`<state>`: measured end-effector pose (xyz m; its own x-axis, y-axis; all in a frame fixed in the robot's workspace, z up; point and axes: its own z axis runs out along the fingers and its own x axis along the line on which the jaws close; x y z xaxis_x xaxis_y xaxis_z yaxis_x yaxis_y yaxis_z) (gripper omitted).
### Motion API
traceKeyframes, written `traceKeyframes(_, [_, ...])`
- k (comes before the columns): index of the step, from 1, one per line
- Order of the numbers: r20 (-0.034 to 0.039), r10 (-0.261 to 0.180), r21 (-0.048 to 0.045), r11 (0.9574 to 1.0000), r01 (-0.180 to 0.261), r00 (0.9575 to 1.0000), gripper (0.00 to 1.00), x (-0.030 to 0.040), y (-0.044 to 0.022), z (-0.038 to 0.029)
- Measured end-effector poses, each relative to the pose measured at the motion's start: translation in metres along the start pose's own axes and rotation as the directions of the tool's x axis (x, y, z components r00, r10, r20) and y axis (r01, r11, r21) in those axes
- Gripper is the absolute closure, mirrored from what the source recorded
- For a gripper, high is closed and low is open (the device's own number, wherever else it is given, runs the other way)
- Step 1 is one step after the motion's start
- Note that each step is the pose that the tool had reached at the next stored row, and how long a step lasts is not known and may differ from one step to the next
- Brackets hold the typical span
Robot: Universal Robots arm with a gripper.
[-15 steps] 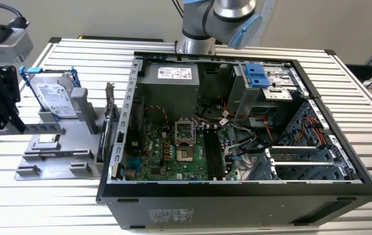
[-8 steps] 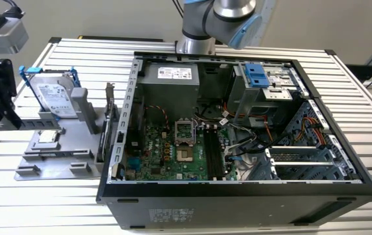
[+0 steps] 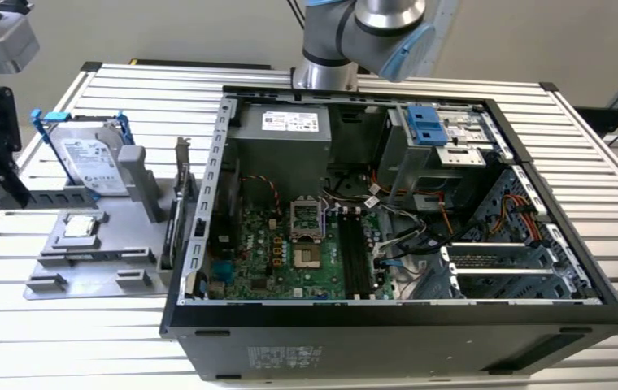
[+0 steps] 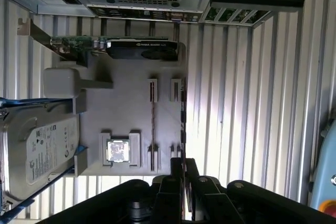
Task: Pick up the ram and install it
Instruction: 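Pick up the ram and move it above insertion slot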
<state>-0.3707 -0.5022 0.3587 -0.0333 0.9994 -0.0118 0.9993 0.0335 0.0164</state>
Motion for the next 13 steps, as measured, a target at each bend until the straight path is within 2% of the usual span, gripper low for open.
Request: traceKeyframes(13, [0.0, 0.004, 0.0, 1.0, -0.004, 1.0, 1.0, -0.0002, 0.0003, -0.0189])
